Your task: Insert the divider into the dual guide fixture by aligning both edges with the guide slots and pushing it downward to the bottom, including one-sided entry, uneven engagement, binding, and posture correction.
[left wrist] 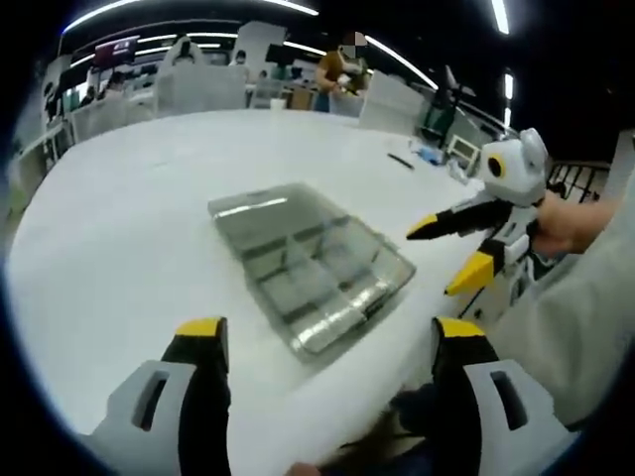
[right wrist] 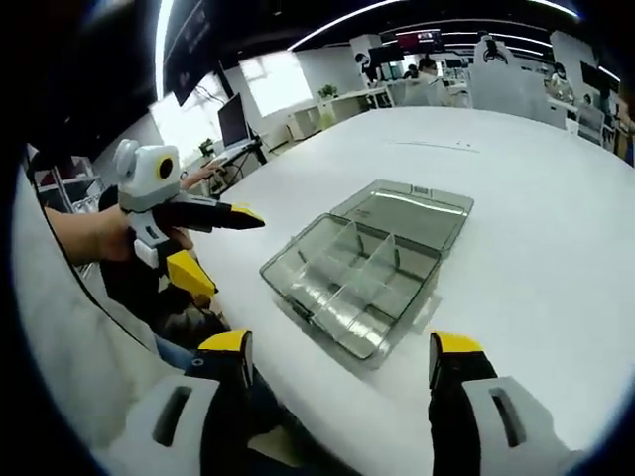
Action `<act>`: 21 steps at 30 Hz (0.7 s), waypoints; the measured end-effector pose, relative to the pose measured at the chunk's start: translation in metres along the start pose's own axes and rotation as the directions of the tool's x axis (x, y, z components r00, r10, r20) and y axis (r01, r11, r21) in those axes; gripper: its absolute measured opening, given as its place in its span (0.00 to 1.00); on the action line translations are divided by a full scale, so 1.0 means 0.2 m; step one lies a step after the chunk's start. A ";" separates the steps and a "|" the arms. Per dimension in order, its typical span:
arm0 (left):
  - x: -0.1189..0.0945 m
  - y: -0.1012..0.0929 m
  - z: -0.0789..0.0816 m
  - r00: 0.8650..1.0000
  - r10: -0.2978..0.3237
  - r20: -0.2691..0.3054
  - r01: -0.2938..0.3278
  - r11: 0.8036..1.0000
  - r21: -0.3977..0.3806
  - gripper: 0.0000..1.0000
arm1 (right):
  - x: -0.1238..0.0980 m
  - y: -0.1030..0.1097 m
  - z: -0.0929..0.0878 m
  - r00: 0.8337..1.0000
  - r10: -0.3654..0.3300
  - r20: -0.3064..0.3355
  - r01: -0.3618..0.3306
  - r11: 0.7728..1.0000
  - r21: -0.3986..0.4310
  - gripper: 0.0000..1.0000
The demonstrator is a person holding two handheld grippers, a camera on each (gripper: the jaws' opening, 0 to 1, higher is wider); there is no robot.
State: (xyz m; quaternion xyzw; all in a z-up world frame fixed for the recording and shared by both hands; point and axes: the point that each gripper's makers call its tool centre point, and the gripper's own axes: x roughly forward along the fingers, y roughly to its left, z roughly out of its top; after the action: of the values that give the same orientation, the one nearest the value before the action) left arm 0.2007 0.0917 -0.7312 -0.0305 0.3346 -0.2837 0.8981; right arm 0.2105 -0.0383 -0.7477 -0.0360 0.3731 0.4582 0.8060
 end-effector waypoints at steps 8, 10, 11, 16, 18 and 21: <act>0.00 0.01 0.00 0.999 0.039 0.009 -0.039 0.999 -0.007 0.90 | -0.01 -0.01 -0.01 0.998 -0.064 0.022 0.064 0.998 0.018 0.72; 0.00 0.02 0.00 0.999 0.051 0.011 -0.051 0.999 -0.013 0.93 | -0.01 -0.02 -0.02 0.997 -0.081 0.020 0.081 0.996 0.025 0.72; 0.00 0.02 0.00 0.998 0.057 0.016 -0.057 0.998 -0.019 0.95 | -0.01 -0.03 -0.02 0.996 -0.089 0.024 0.088 0.996 0.029 0.72; -0.01 0.03 0.00 0.996 0.086 0.022 -0.085 0.996 -0.039 0.99 | -0.03 -0.04 -0.02 0.993 -0.110 0.036 0.108 0.993 0.052 0.72; -0.01 0.03 0.00 0.995 0.093 0.023 -0.091 0.995 -0.048 0.99 | -0.03 -0.05 -0.01 0.993 -0.112 0.046 0.109 0.992 0.065 0.72; 0.00 0.03 0.00 0.995 0.099 0.023 -0.098 0.994 -0.056 0.99 | -0.04 -0.05 -0.01 0.992 -0.117 0.046 0.114 0.991 0.068 0.73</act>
State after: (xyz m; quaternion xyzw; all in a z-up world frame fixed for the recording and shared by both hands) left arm 0.2030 0.0962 -0.7324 -0.0420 0.3318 -0.2296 0.9140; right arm 0.2146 -0.0501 -0.7474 -0.0198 0.3651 0.3990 0.8409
